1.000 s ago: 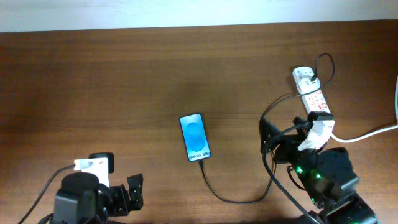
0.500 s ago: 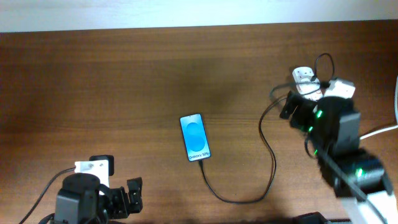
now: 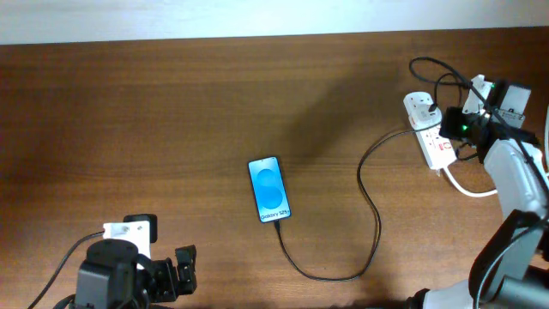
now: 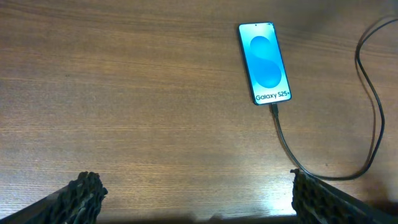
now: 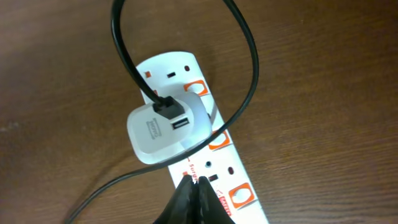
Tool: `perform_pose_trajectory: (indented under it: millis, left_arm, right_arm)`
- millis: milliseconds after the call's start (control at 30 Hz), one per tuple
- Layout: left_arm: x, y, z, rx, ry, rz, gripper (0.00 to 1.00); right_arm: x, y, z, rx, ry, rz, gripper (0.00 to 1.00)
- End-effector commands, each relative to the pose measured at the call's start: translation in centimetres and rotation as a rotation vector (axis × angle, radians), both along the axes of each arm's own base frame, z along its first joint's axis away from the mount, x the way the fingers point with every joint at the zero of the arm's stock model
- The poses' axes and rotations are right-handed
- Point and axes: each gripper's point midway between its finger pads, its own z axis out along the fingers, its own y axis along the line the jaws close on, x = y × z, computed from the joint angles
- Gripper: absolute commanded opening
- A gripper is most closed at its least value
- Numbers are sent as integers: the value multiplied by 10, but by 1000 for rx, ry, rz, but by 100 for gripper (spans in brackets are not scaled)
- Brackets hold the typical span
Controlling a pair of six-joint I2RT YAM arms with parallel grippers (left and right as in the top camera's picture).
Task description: Plug charger to phone and switch on socket
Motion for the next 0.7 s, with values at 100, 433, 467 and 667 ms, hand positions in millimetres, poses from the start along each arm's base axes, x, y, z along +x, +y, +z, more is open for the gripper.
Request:
perform_pose_trajectory:
  millis: [100, 433, 467, 667]
  left_arm:
    - [1, 2, 1, 4, -9, 8, 99]
    - [1, 2, 1, 4, -9, 8, 99]
    - [1, 2, 1, 4, -9, 8, 99]
    - [1, 2, 1, 4, -9, 8, 99]
  right_arm:
    - [9, -6, -50, 46, 58, 47, 4]
    - [16, -8, -73, 53, 68, 49, 4]
    - [17, -9, -73, 52, 63, 49, 4]
    - [25, -11, -72, 40, 32, 47, 4]
